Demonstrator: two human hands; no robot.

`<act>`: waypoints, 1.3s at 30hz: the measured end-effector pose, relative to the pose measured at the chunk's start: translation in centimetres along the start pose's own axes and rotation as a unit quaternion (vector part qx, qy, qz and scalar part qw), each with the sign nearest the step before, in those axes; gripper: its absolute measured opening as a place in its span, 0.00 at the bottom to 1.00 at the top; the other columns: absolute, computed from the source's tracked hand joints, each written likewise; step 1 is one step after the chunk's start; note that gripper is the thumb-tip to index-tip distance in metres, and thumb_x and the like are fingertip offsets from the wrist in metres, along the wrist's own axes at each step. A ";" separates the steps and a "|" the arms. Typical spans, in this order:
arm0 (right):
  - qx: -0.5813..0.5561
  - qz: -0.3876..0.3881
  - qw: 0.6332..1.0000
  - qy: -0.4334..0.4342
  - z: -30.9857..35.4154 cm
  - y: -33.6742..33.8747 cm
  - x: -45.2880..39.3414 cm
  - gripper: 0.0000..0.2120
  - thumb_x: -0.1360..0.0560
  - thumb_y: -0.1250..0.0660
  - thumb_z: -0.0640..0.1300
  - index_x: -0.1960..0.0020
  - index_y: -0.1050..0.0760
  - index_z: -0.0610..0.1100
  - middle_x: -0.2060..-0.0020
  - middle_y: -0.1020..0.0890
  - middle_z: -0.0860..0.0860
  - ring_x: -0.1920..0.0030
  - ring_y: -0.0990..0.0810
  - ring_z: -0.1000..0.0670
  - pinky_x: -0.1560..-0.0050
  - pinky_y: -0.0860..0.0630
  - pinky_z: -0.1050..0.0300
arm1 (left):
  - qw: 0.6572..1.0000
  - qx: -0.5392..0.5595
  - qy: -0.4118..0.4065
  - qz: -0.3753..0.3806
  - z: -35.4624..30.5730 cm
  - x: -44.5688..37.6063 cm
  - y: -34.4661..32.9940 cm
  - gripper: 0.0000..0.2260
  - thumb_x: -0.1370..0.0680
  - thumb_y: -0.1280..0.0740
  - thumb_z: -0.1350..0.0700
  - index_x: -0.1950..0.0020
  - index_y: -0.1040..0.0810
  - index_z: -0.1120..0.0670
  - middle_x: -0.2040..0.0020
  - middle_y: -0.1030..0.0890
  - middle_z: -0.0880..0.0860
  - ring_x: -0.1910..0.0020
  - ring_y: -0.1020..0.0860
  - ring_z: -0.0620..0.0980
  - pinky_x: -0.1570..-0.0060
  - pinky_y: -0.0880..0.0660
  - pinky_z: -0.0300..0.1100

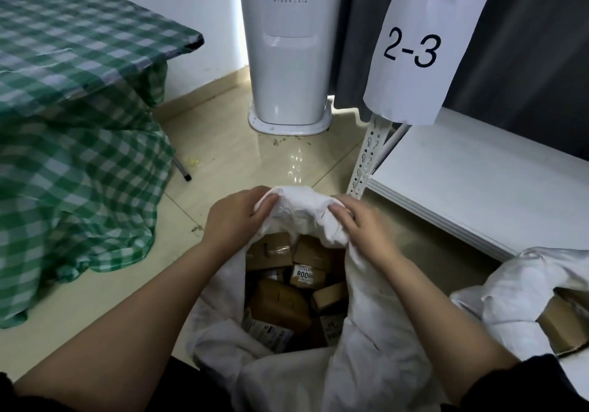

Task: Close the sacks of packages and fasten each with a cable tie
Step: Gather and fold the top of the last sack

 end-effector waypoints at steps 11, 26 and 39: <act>-0.298 0.088 0.939 -0.148 -1.6 -1.9 -2.0 0.09 0.24 0.33 0.53 0.46 0.23 0.52 0.49 0.19 0.47 0.47 0.21 0.44 0.42 0.26 0.48 | 0.977 -0.113 -0.179 -0.010 -4.9 -0.6 -1.9 0.20 0.23 0.46 0.41 0.41 0.23 0.49 0.64 0.23 0.52 0.71 0.23 0.55 0.77 0.29 0.42; -0.197 0.014 0.979 -0.057 -0.9 0.2 0.6 0.10 0.22 0.35 0.39 0.43 0.20 0.48 0.49 0.18 0.56 0.50 0.22 0.67 0.47 0.31 0.70 | 0.969 -0.143 -0.199 0.032 -6.2 -0.6 -2.8 0.29 0.28 0.40 0.37 0.29 0.32 0.49 0.36 0.27 0.53 0.35 0.29 0.53 0.33 0.40 0.54; 0.092 -0.088 0.986 -0.106 -1.4 1.9 7.9 0.26 0.22 0.39 0.58 0.26 0.39 0.56 0.36 0.30 0.52 0.42 0.26 0.51 0.49 0.25 0.53 | 0.993 -0.070 -0.079 0.047 -7.3 -2.6 -4.2 0.19 0.24 0.52 0.41 0.63 0.29 0.50 0.69 0.23 0.49 0.66 0.23 0.53 0.51 0.33 0.48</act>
Point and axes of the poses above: each hand's wrist, its own x-axis away from the middle knuckle, its own y-axis out of the back of the hand, z = x × y, the point moved 10 cm from there along -x, towards the middle knuckle
